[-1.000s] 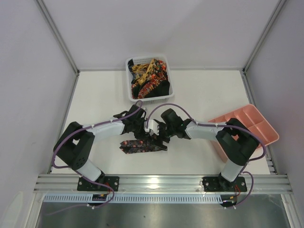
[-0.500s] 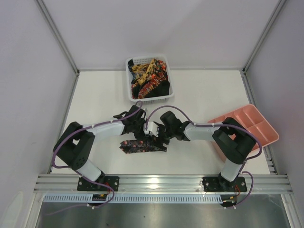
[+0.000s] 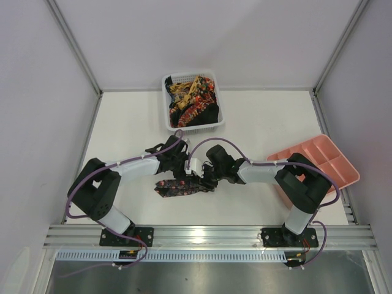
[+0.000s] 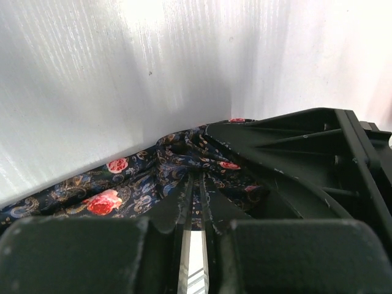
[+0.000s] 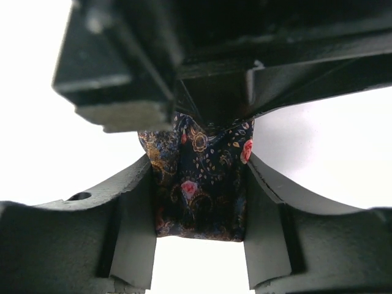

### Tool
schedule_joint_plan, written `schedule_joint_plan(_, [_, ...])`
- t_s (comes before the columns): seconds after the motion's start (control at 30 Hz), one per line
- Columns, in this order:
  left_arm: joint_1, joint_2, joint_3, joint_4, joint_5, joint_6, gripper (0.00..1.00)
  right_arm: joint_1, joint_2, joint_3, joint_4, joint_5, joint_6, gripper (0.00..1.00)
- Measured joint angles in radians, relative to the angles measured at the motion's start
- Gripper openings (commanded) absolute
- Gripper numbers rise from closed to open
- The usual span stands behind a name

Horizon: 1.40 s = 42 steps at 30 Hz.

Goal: Roll the ties
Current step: Roll the tie

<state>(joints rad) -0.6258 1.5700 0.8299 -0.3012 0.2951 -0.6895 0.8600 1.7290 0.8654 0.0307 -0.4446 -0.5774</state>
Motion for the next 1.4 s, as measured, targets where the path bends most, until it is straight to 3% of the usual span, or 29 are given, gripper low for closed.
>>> schedule_joint_plan(0.1, [0.000, -0.002, -0.002, 0.002, 0.000, 0.000, 0.15, 0.000, -0.002, -0.002, 0.002, 0.004, 0.002, 0.32])
schedule_joint_plan(0.17, [0.001, -0.006, -0.007, 0.004, 0.000, -0.001, 0.15, 0.000, -0.002, -0.002, 0.002, 0.005, 0.002, 0.32])
schedule_joint_plan(0.27, [0.001, -0.012, -0.014, 0.008, 0.001, -0.001, 0.15, 0.001, -0.003, -0.002, 0.002, 0.004, 0.009, 0.50])
schedule_joint_plan(0.3, [0.001, -0.013, -0.015, 0.008, 0.001, -0.001, 0.15, 0.001, -0.003, -0.002, 0.002, 0.004, 0.010, 0.68])
schedule_joint_plan(0.57, [0.004, -0.014, -0.016, 0.008, 0.001, -0.001, 0.15, 0.002, -0.003, -0.002, 0.000, 0.002, 0.034, 0.71])
schedule_joint_plan(0.67, [0.004, -0.014, -0.016, 0.008, 0.001, -0.001, 0.15, 0.002, -0.003, -0.002, 0.000, -0.004, 0.047, 0.66])
schedule_joint_plan(0.73, [0.004, -0.015, -0.017, 0.008, 0.001, -0.001, 0.16, 0.002, -0.003, -0.002, 0.001, -0.008, 0.053, 0.57])
schedule_joint_plan(0.77, [0.004, -0.016, -0.017, 0.007, 0.001, -0.001, 0.16, 0.002, -0.003, -0.002, 0.001, -0.008, 0.060, 0.48])
schedule_joint_plan(0.83, [0.005, -0.020, -0.020, 0.007, 0.003, -0.001, 0.17, 0.001, -0.003, -0.002, 0.003, -0.008, 0.067, 0.40])
schedule_joint_plan(0.87, [0.005, -0.023, -0.023, 0.007, 0.003, 0.000, 0.18, 0.001, -0.003, -0.002, 0.005, -0.009, 0.071, 0.30])
schedule_joint_plan(0.93, [0.005, -0.029, -0.027, 0.006, 0.003, 0.000, 0.19, 0.001, -0.003, -0.002, 0.010, -0.013, 0.078, 0.21])
schedule_joint_plan(1.03, [0.005, -0.033, -0.030, 0.007, 0.002, -0.001, 0.20, 0.001, -0.003, -0.002, 0.018, -0.016, 0.092, 0.18])
schedule_joint_plan(1.13, [0.006, -0.033, -0.030, 0.007, 0.002, -0.001, 0.20, 0.001, -0.003, -0.002, 0.019, -0.016, 0.098, 0.42])
schedule_joint_plan(1.17, [0.006, -0.033, -0.031, 0.008, 0.002, -0.001, 0.20, 0.001, -0.003, -0.002, 0.019, -0.016, 0.101, 0.56])
schedule_joint_plan(1.4, [0.006, -0.034, -0.034, 0.007, 0.002, -0.001, 0.21, 0.001, -0.015, -0.016, 0.015, -0.018, 0.103, 0.64])
